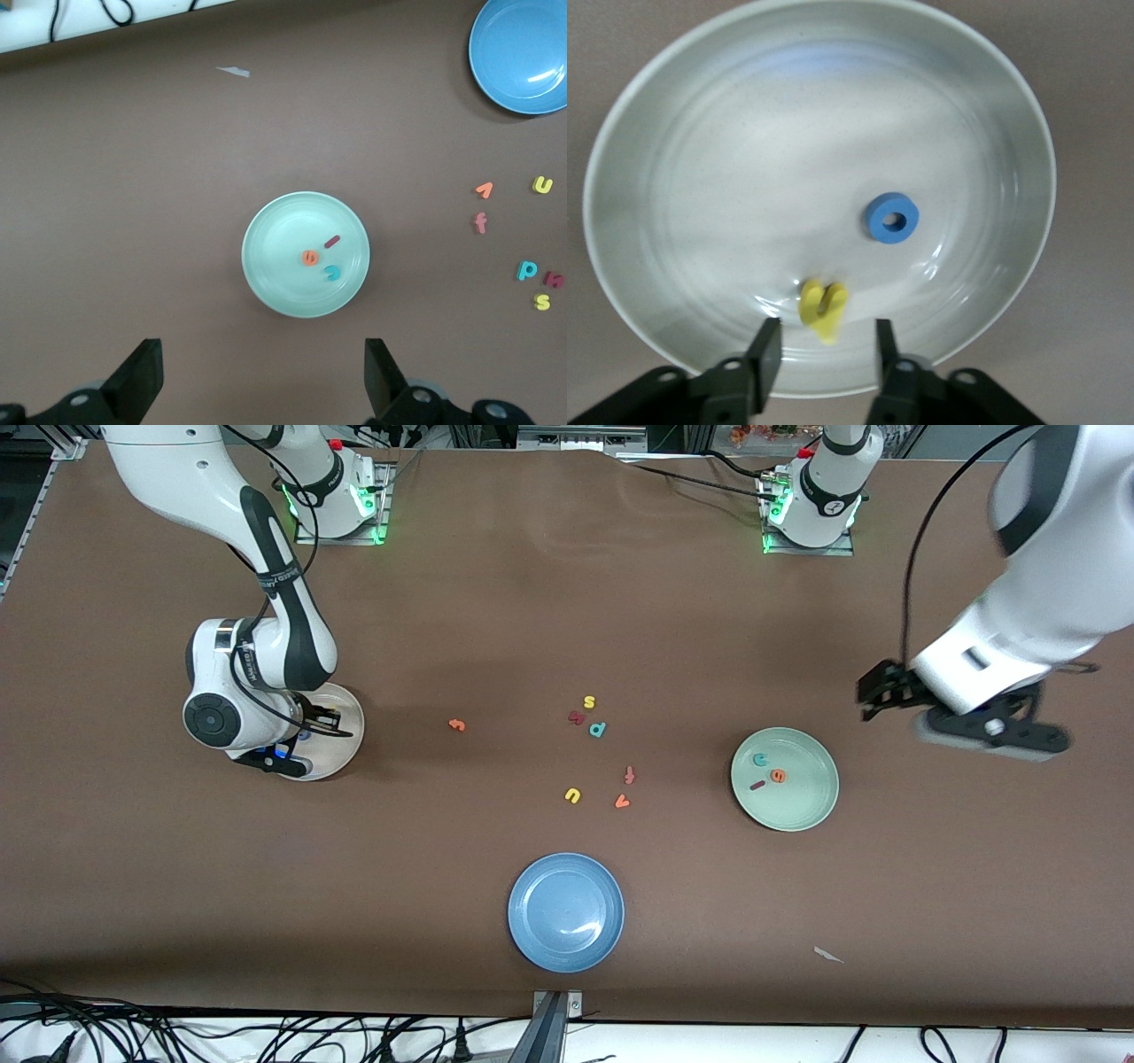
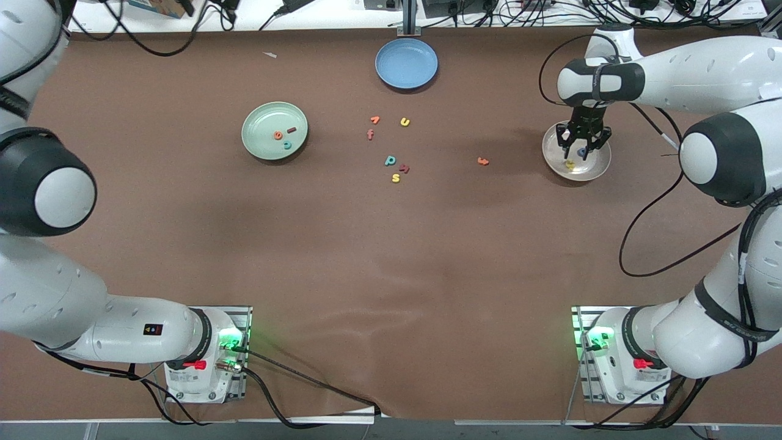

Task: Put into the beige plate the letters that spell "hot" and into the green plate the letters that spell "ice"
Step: 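Reach and grasp the orange letter with the right gripper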

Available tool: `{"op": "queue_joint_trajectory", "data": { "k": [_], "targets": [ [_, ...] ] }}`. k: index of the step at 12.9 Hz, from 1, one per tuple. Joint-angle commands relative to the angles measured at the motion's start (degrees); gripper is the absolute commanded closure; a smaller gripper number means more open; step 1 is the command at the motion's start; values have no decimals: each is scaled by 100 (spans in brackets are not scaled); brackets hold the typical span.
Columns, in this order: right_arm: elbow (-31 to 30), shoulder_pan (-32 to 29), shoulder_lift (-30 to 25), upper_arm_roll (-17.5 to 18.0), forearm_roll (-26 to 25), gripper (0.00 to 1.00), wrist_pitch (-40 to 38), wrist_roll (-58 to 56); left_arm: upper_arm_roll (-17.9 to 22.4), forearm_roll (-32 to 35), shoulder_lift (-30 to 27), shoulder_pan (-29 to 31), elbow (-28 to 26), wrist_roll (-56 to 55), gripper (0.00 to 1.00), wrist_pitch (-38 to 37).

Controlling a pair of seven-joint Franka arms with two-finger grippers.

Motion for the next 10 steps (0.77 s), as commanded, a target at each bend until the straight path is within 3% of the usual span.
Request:
{"op": "queue_joint_trajectory", "data": {
  "k": [1,4,5,7,10],
  "targets": [
    [170,42,-356,28,112,0,-213,-14,314,-249,-1022,-82,-1065,267,0,62],
    [1004,60,-348,466,42,0,-873,57,261,-258,-1235,-3,-1332,302,0,97],
    [1111,86,-322,668,42,0,-874,39,61,-188,-1227,6,-1332,233,0,97],
    [1243,147,-173,1089,68,1,-665,30,-195,-196,-1200,260,-1297,188,0,97],
    [1306,200,274,1758,51,1,335,-153,-170,-179,-1253,147,-1297,240,0,70]
  ]
}}
